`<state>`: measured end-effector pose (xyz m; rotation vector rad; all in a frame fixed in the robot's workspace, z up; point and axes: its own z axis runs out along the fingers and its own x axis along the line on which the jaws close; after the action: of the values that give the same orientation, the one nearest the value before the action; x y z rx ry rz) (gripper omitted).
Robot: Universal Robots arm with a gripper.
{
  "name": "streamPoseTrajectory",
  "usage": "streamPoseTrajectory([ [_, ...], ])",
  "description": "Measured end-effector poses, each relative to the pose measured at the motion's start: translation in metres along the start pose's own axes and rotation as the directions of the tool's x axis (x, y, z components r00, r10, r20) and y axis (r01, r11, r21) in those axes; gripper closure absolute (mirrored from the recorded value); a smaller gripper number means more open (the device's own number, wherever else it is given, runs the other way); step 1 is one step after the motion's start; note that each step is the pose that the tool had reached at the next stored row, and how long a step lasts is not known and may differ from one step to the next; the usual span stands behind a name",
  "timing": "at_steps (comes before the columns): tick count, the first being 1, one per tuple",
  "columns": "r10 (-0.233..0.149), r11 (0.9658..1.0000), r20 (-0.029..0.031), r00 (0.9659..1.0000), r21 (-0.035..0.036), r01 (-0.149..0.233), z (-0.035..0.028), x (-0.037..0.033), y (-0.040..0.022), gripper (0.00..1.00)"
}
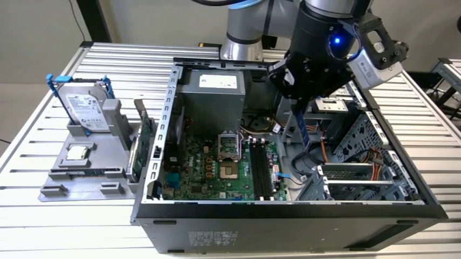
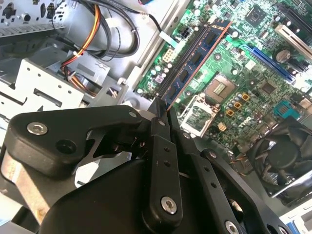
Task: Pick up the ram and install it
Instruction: 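Insert the ram into the slot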
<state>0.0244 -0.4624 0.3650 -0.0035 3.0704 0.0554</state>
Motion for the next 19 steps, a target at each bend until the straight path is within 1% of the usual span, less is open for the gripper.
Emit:
streamPoseTrajectory([
  [19, 0.0, 1.0, 0.0, 1.0, -0.0001, 0.0, 0.0062, -0.0003, -0.0002, 1.0],
])
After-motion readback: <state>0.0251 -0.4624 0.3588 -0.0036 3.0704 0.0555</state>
